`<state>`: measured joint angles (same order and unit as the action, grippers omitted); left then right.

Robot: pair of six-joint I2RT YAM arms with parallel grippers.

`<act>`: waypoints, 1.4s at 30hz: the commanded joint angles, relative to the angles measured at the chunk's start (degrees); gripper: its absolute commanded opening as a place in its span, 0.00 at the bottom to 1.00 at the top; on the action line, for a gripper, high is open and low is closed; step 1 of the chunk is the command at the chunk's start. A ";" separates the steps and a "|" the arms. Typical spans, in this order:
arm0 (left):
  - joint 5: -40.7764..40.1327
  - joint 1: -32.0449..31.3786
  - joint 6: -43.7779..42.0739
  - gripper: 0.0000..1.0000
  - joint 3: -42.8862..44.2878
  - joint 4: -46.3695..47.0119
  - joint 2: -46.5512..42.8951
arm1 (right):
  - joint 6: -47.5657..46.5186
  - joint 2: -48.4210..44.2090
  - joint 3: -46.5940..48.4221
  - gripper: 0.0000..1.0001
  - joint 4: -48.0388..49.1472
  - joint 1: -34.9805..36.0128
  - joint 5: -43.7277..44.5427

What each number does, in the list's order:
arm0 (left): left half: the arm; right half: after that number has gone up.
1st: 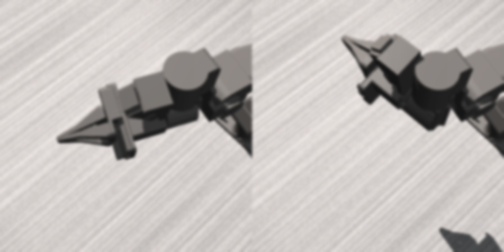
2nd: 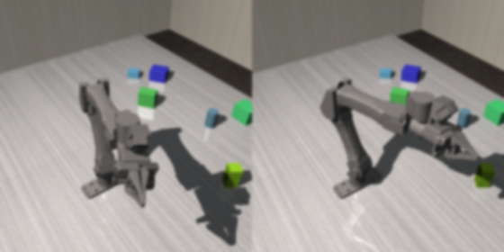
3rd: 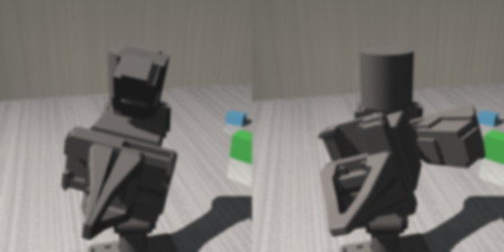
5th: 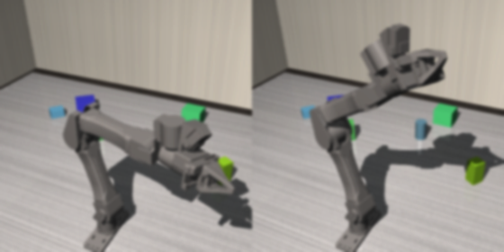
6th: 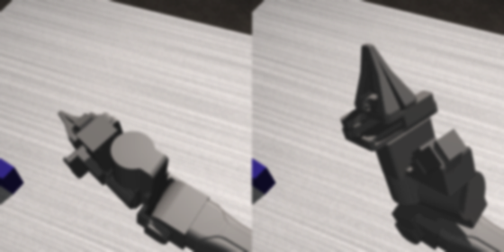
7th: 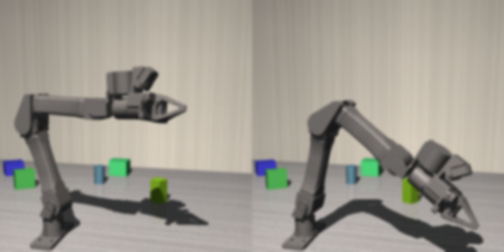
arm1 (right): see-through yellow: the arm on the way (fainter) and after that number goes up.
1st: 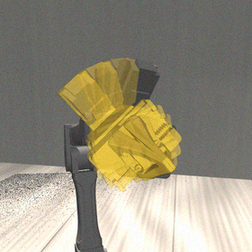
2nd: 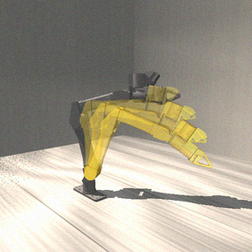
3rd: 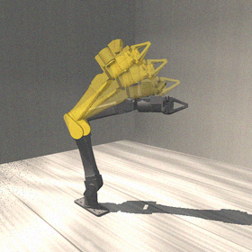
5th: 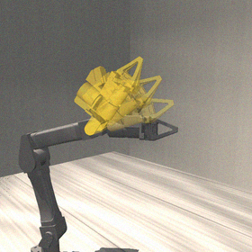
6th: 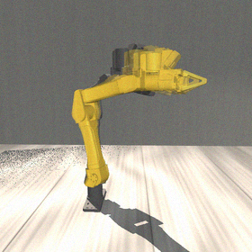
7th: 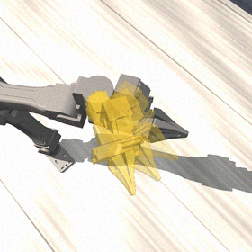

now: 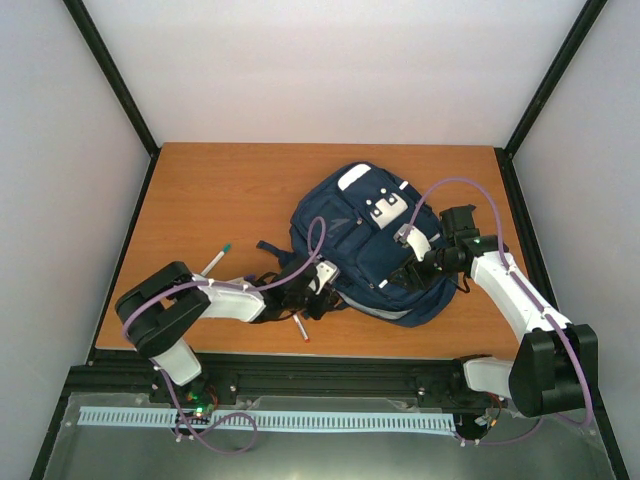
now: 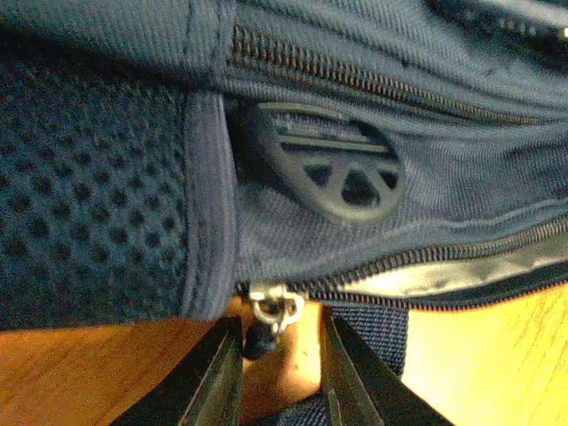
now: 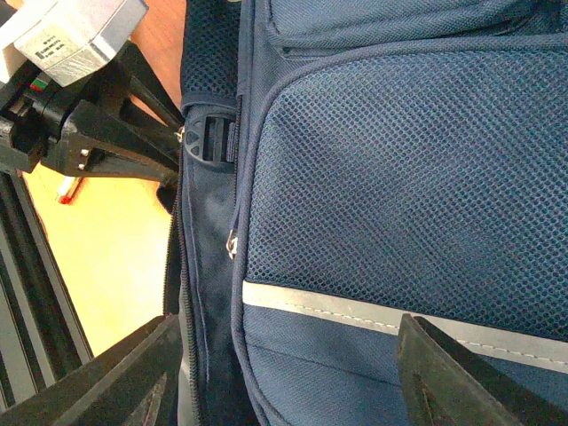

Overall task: Pack the student bag
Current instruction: Zip the student bag at the center of the board.

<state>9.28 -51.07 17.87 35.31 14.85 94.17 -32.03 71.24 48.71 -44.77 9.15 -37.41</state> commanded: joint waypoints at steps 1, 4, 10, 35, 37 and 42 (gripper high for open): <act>-1.32 -0.75 0.50 0.27 -1.73 2.08 -2.24 | -0.88 0.01 -0.06 0.67 0.24 0.61 -1.70; -1.56 -0.87 0.20 0.26 -1.59 2.24 -1.67 | -0.98 0.06 0.05 0.67 0.17 0.61 -1.87; -2.81 -0.92 0.15 0.25 -1.10 3.14 -1.07 | -1.08 -0.40 -0.10 0.67 0.13 0.60 -1.88; -4.81 -2.02 1.39 0.01 2.63 -9.00 -6.47 | -0.69 0.23 -0.26 0.66 0.70 0.61 -1.04; -2.51 -2.12 1.82 0.01 5.46 -13.61 -5.61 | -0.39 0.70 -0.37 0.64 1.10 0.81 -0.75; -0.05 -4.06 2.47 0.01 6.90 -17.68 -4.32 | 1.45 3.28 0.15 0.61 2.55 3.84 0.78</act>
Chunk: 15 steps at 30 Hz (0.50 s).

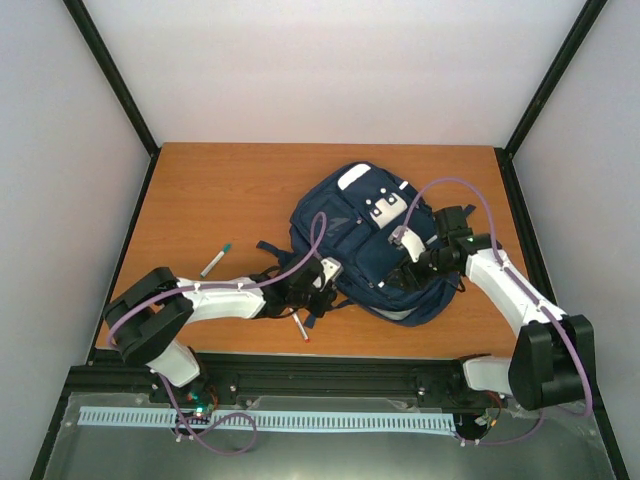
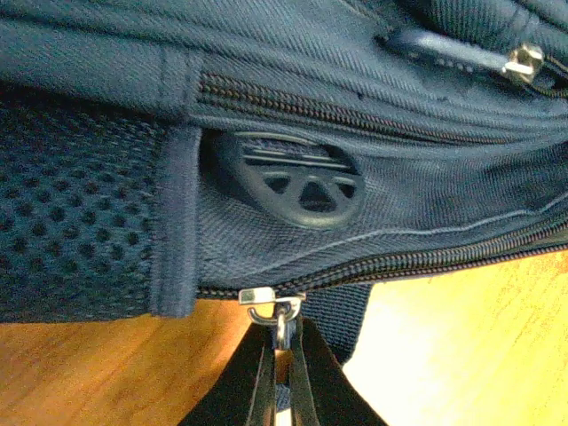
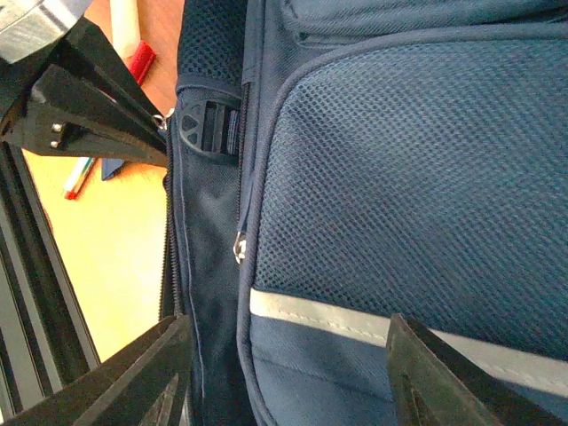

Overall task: Pack the student bag
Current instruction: Zip the student bag at the center of the board.

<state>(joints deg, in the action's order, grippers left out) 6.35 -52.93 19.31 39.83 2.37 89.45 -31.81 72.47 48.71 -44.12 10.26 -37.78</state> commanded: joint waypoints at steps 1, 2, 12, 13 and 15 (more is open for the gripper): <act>3.15 -2.64 1.30 0.01 2.19 -5.17 0.75 | 1.80 2.81 0.25 0.61 2.38 3.13 2.27; 3.59 -3.11 1.59 0.01 2.11 -4.91 1.17 | 2.17 3.70 0.32 0.60 2.82 4.93 3.50; 6.02 -9.31 4.35 0.01 6.91 -2.23 9.43 | 5.15 9.46 1.24 0.56 4.39 8.23 10.85; 5.96 -9.75 4.34 0.01 7.45 -1.96 10.15 | 5.37 9.84 1.29 0.55 4.39 8.28 11.19; 6.21 -10.27 4.77 0.01 8.90 -1.22 11.29 | 5.73 10.33 1.46 0.54 4.22 8.28 11.25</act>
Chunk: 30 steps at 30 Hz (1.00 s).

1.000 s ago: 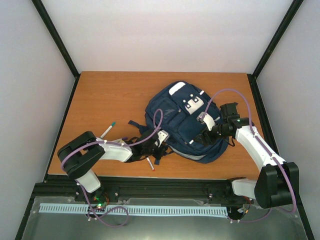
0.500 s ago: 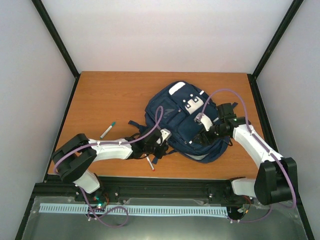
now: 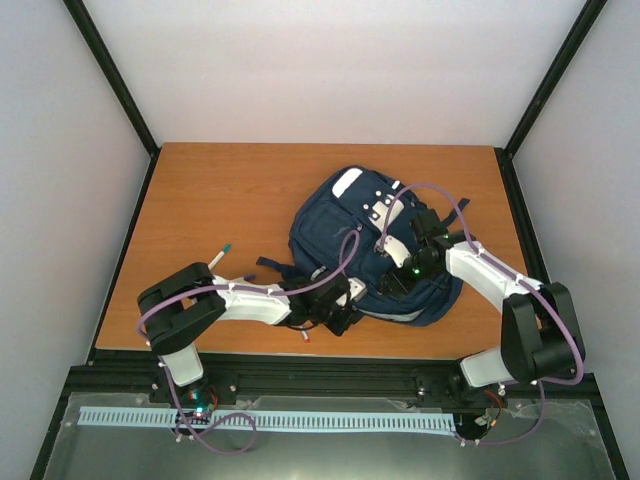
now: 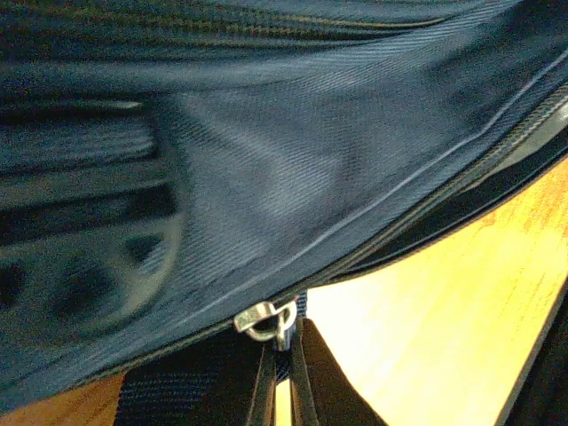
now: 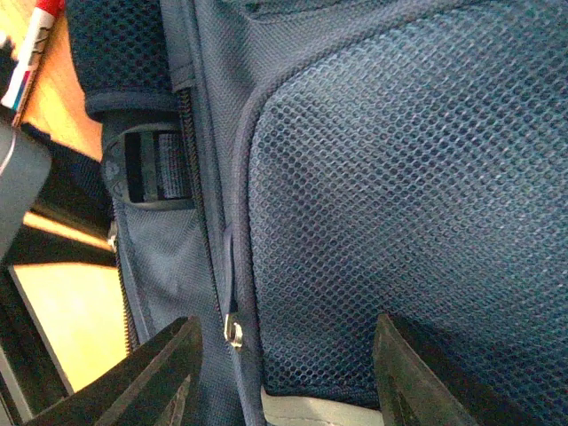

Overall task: Pack the student bag
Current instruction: Zip the student bag at the center of the board.

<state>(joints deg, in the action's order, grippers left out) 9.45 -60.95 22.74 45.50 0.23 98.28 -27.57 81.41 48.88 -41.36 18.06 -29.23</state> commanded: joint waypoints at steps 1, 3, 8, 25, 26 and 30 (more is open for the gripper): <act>3.38 -2.44 1.67 0.01 3.75 1.43 2.85 | 1.55 1.53 1.30 0.54 1.46 0.48 2.63; 4.29 -2.87 2.30 0.01 4.59 2.98 3.57 | 1.76 1.50 1.39 0.53 1.52 0.47 2.53; 5.62 -4.73 3.27 0.01 8.14 5.29 6.25 | 2.08 1.82 1.57 0.53 1.46 0.48 2.50; 6.37 -10.03 5.26 0.01 17.36 12.47 12.98 | 3.70 0.48 1.91 0.52 2.12 -1.12 4.94; 6.65 -10.11 5.10 0.01 18.14 12.52 13.27 | 3.81 0.43 1.90 0.52 2.16 -1.29 5.05; 6.51 -11.59 3.60 0.01 20.01 14.62 13.17 | 4.09 0.08 1.90 0.52 2.27 -2.14 5.66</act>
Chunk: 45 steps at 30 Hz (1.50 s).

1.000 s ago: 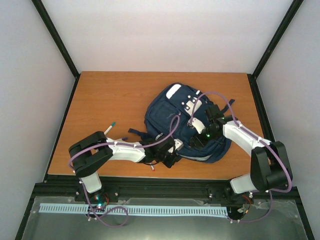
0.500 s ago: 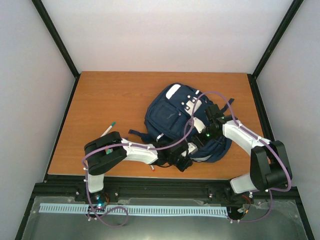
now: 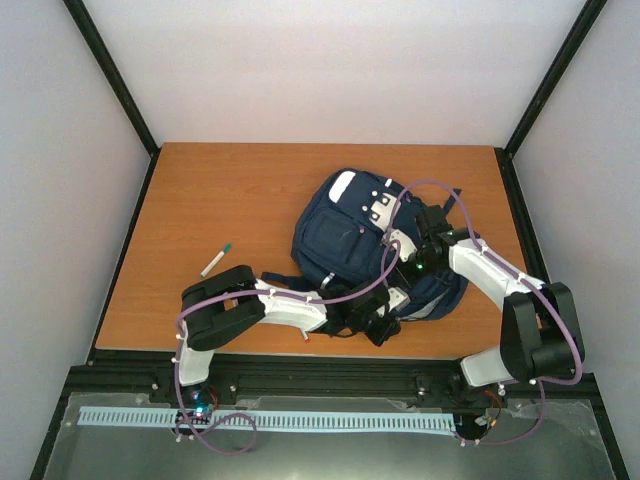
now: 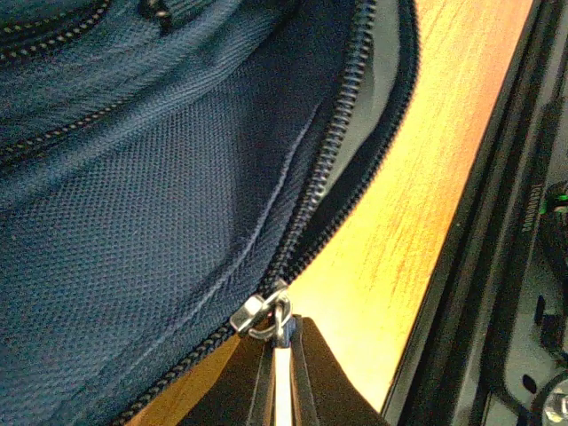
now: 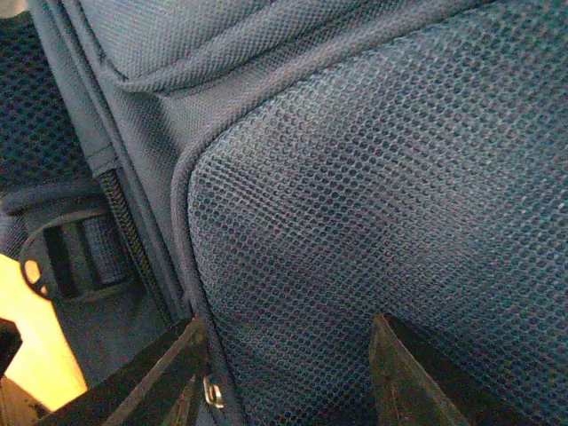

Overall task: Pack the student bag
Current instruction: Zip the student bag at the center of the board.

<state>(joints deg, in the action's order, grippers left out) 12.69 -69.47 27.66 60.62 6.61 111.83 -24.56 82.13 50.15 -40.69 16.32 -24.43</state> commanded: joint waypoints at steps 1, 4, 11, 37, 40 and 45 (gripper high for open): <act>3.14 -3.39 -1.52 0.01 5.26 8.88 -0.42 | 1.19 -0.77 0.74 0.52 1.70 -0.69 1.03; 3.71 -3.56 -1.66 0.01 9.03 7.69 2.10 | 1.34 -1.65 0.97 0.52 2.00 -1.76 2.39; 1.66 -3.57 -1.94 0.19 12.06 -0.29 2.79 | -0.50 -7.70 2.80 0.54 -0.84 -7.92 5.52; -24.22 2.13 14.94 0.76 -2.50 -19.64 -20.33 | -26.68 -30.66 -10.16 0.65 -22.04 -9.20 16.23; -24.62 4.18 14.92 0.76 -4.18 -19.47 -21.97 | -26.60 -29.67 -11.79 0.65 -19.88 -9.20 19.55; -24.11 5.46 14.29 0.77 -6.98 -19.27 -24.70 | -25.88 -27.56 -14.90 0.65 -13.07 -9.20 26.62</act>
<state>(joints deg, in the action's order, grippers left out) -10.39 -64.55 41.30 54.98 -12.01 90.08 -50.02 52.82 37.08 -59.02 7.16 -4.80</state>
